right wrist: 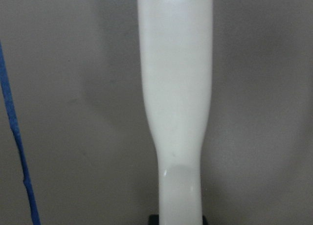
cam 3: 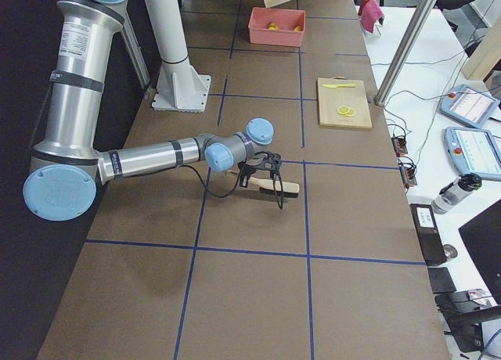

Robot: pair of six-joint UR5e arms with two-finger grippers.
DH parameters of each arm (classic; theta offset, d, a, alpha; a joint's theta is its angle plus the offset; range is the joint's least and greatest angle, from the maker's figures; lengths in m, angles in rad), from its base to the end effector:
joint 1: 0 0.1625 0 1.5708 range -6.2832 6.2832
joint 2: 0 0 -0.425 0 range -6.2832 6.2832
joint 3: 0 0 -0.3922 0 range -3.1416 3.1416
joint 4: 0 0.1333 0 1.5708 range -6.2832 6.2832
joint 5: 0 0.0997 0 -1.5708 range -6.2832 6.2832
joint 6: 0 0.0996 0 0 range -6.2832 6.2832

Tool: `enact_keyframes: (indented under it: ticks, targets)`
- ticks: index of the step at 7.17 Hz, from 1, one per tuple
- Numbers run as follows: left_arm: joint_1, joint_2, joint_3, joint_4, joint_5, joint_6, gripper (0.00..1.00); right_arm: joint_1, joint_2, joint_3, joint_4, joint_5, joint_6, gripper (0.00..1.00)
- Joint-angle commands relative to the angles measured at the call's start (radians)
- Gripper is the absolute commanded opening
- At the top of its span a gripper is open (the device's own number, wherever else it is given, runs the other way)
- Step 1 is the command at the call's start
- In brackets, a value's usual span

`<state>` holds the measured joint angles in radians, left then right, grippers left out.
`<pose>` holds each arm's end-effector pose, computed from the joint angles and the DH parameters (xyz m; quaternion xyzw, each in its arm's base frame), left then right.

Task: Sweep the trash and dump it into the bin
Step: 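Raise the empty dustpan with left gripper while right gripper sets brush down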

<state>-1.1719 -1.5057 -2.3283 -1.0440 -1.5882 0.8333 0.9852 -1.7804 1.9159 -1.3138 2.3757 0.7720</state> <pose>0.0298 -0.4095 0.4180 0.0826 -0.0094 0.5764 0.8129 -0.1802 -0.3829 0.5509 -0.1016 -0.4116 0.0079 0.9056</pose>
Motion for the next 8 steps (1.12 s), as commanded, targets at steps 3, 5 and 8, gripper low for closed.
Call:
enact_keyframes:
  ticks: [3,5,8]
  targets:
    - [-0.002,-0.045,-0.019,0.002,-0.18,-0.002,0.0,-0.068,-0.002,-0.031,0.021,0.002,0.01,0.01]
    - [-0.002,-0.056,-0.02,0.001,-0.214,-0.008,0.0,-0.069,-0.002,-0.035,0.019,0.0,0.01,0.21]
    - [-0.002,-0.07,-0.02,0.001,-0.262,-0.017,0.0,-0.068,0.001,-0.031,0.022,-0.004,0.01,1.0]
